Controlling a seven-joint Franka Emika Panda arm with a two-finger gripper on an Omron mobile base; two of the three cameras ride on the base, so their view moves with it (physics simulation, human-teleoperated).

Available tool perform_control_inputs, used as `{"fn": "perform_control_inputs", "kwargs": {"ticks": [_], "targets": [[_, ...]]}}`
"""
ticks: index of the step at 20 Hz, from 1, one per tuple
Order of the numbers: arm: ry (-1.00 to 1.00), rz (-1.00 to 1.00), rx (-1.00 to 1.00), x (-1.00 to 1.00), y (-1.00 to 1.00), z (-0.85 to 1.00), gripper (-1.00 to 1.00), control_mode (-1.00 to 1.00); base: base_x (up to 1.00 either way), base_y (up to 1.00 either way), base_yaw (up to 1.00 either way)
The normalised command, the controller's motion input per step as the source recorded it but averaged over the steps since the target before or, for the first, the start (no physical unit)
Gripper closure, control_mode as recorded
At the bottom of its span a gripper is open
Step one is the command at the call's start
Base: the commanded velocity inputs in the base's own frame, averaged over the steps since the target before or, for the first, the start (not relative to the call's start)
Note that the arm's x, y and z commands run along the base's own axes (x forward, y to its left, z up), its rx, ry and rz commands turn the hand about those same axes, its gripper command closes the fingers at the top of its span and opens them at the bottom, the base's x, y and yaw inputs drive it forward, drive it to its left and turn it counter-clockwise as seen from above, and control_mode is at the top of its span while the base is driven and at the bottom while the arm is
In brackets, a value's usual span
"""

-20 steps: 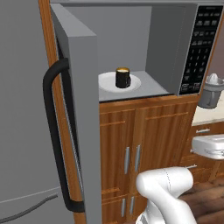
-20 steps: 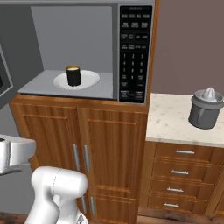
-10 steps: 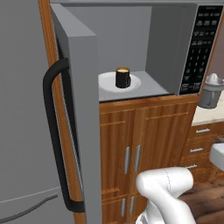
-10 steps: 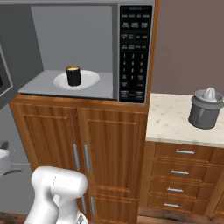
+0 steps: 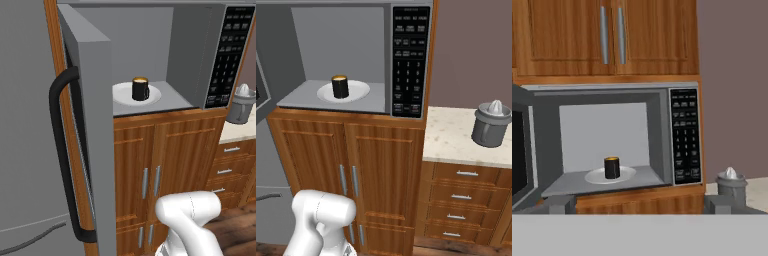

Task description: Pick the mug from the counter and place it inside the microwave. Then close the microwave.

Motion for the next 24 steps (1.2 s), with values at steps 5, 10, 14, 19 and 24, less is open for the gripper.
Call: {"fn": "perform_control_inputs", "kwargs": {"ticks": [5, 10, 14, 19, 24], "targets": [[-0.05, -0.10, -0.01, -0.62, 0.00, 0.00, -1.00, -1.00, 0.00, 0.00, 0.00], [-0.04, -0.13, -0.02, -0.58, 0.19, 0.00, -1.00, -1.00, 0.00, 0.00, 0.00], [-0.02, -0.16, -0.10, -0.16, 0.52, 0.00, -1.00, -1.00, 0.00, 0.00, 0.00], [-0.05, -0.17, -0.05, -0.53, 0.40, 0.00, -1.00, -1.00, 0.00, 0.00, 0.00], [-0.02, -0.21, -0.06, -0.33, 0.44, 0.00, -1.00, -1.00, 0.00, 0.00, 0.00]]}}
